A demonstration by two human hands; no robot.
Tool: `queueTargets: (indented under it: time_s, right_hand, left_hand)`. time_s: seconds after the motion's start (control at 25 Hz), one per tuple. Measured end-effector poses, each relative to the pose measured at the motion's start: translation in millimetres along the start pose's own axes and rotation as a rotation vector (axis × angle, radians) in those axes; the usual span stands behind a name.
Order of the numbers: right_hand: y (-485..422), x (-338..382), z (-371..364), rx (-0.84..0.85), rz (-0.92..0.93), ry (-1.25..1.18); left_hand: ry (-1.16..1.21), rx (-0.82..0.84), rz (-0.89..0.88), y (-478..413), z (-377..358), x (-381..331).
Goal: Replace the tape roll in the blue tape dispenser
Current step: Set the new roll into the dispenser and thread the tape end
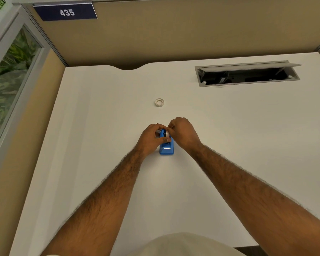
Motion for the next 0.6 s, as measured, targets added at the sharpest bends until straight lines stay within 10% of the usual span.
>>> queueTargets:
  time_s: [0.6]
  right_hand:
    - [-1.8,0.1,-3.9,0.011,0.002,0.052]
  left_hand:
    - [-0.005,-0.035,0.004,0.6,-3.2,2.2]
Point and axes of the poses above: each hand's wrist, its own y-axis away from the middle knuckle, its own z-axis out of the back of the hand, x = y × z, the point moved 5 cm from there along -y, towards the middle knuckle, and after that the axes turned 6 degrees about y, right-handed, at the moved point
